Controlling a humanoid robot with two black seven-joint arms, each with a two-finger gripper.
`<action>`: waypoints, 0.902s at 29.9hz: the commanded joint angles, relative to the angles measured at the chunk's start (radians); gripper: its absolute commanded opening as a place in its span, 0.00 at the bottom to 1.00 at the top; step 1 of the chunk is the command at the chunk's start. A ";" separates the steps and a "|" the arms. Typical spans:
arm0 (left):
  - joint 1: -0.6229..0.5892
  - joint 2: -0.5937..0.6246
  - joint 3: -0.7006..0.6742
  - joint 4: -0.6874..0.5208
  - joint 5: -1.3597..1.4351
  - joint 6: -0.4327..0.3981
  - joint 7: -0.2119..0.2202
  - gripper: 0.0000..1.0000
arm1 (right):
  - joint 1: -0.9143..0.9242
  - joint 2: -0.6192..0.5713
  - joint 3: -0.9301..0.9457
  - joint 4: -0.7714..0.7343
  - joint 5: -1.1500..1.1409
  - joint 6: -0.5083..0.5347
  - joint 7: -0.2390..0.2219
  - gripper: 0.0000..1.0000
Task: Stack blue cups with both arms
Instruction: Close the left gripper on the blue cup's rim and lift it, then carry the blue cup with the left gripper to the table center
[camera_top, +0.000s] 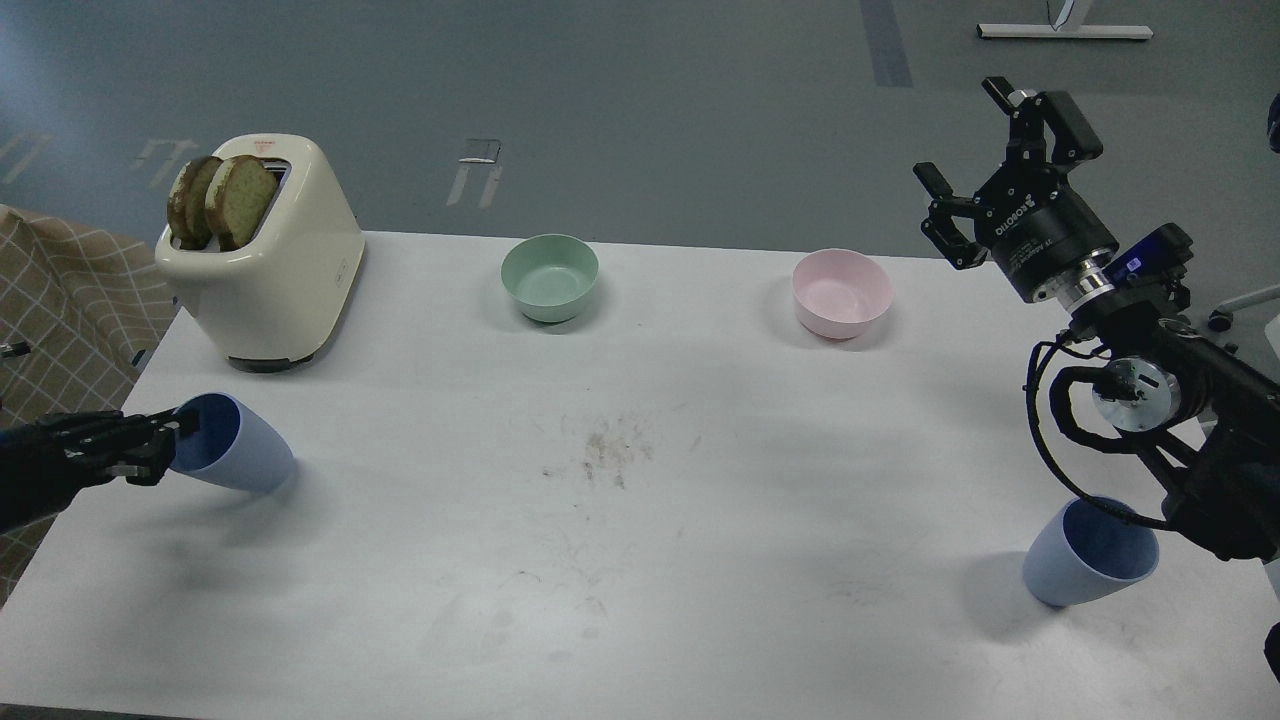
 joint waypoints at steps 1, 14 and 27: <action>-0.016 0.010 -0.004 -0.009 0.016 0.001 0.000 0.00 | 0.001 -0.001 0.001 0.002 0.000 0.000 0.000 1.00; -0.202 0.009 -0.001 -0.056 0.115 -0.054 0.000 0.00 | 0.004 -0.004 0.001 0.008 0.000 -0.002 0.000 1.00; -0.440 -0.005 -0.001 -0.182 0.145 -0.263 0.000 0.00 | 0.011 -0.004 0.001 0.008 0.000 -0.002 0.000 1.00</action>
